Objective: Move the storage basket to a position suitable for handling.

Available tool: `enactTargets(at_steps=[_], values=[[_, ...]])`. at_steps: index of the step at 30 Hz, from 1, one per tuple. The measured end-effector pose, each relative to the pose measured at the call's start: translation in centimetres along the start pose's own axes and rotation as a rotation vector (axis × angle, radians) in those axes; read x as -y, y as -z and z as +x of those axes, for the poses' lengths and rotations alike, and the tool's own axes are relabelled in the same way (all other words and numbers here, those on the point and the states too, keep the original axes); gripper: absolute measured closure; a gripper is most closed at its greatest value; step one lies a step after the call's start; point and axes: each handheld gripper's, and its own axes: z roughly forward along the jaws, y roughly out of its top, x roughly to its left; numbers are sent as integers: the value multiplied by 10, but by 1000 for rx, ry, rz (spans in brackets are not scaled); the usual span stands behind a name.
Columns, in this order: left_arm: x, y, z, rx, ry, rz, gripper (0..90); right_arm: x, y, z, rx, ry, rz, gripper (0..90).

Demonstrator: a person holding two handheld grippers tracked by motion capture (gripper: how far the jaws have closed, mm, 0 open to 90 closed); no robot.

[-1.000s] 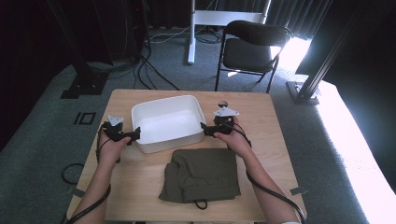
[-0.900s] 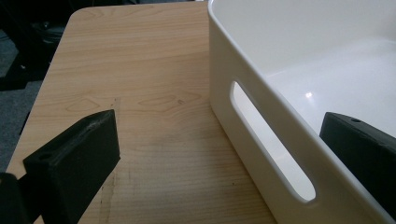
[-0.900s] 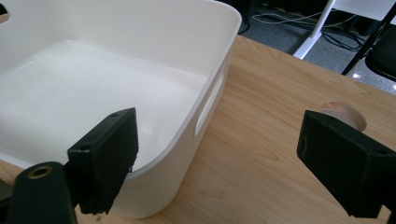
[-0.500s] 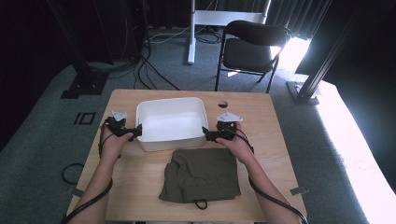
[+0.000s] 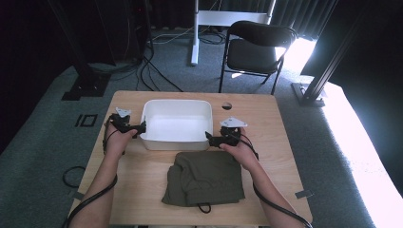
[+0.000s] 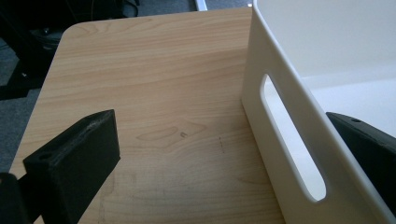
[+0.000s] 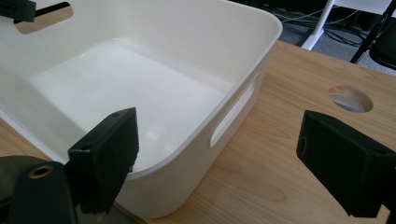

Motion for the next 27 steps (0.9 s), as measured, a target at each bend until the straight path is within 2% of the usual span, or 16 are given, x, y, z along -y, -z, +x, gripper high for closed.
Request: enactTargets(at_steps=[3, 5, 7, 9, 12, 14, 18, 19, 20, 21, 22, 24, 27], values=[[-1, 1, -3, 17, -16, -12, 64, 1, 1, 0, -5, 2, -7, 129], [-2, 2, -5, 39, 0, -30, 93, -1, 0, 0, -4, 4, -2, 129], [-4, 3, -5, 54, 29, -57, 178, -4, 0, 0, 0, 14, 7, 132], [-5, 3, -3, 45, 33, -54, 189, -10, -2, -1, 6, -42, -19, 157], [-6, 2, -5, 58, 43, -32, 244, -20, -5, -5, 42, -119, -50, 203], [-5, -1, -6, 75, 52, -21, 253, -24, -10, -6, 62, -140, -37, 332], [-4, -1, -8, 91, 40, -27, 382, -25, -21, -5, 96, -170, 11, 414], [-5, -1, -9, 87, 29, -29, 405, -24, -23, -4, 105, -172, 22, 442], [-5, 0, -10, 98, 17, -34, 415, -23, -25, -3, 107, -173, 30, 484], [-5, 0, -10, 109, 13, -36, 464, -22, -28, -1, 104, -166, 51, 505], [-5, 1, -11, 112, 15, -33, 489, -21, -29, 0, 108, -162, 62, 549], [-5, 1, -12, 153, 41, -29, 551, -20, -31, 2, 119, -145, 74, 603], [-5, 2, -16, 173, 33, -31, 651, -18, -31, 3, 124, -151, 74, 668]])
